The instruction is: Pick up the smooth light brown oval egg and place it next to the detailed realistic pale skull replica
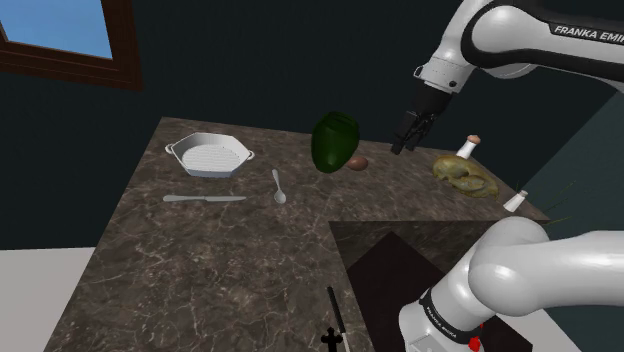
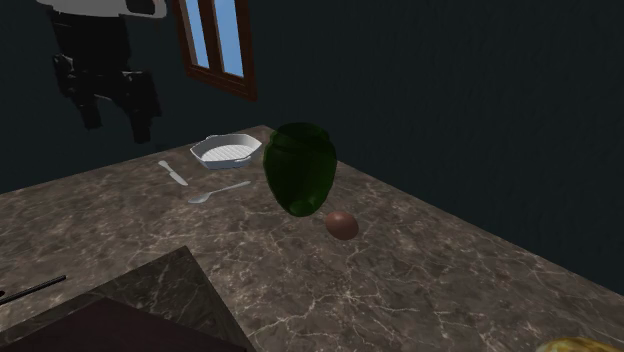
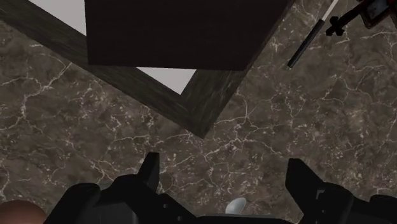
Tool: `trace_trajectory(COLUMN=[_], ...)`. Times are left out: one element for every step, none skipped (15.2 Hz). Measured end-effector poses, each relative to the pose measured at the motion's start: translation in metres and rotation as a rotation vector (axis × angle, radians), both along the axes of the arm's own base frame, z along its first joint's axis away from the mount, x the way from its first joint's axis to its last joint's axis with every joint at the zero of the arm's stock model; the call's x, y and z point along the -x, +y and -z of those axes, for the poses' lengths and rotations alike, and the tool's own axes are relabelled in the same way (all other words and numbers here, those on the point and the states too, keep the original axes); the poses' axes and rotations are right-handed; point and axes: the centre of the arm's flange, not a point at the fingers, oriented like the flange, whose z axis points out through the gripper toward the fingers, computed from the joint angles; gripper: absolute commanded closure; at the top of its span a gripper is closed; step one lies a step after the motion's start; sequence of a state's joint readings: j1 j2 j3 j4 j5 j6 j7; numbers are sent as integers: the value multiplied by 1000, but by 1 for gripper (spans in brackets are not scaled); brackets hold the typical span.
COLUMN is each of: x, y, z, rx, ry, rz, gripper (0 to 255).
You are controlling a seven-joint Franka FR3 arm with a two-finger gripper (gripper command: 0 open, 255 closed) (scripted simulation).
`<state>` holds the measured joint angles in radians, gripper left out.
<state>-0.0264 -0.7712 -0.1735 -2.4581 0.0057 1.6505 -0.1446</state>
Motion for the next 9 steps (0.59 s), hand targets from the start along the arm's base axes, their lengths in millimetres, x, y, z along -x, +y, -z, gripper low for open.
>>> trace_trajectory(x=[-6,-8,-11,-15,-18,-21,-21,-26,-30], y=[-12,-23,-33,-44,-55,-67,-76,-87,-97], z=[7,13,21,26,34,44,52,57,66], rx=[-1,-1,-2,-3,-4,-5,-6,-7,-8], ry=[-3,-7,-10,-14,-18,-21,-25,-29,-32], rz=[-20,-41,-62,-82,-102,-123,-144,-164,-185], gripper=[0,0,0,0,0,0,0,0,0])
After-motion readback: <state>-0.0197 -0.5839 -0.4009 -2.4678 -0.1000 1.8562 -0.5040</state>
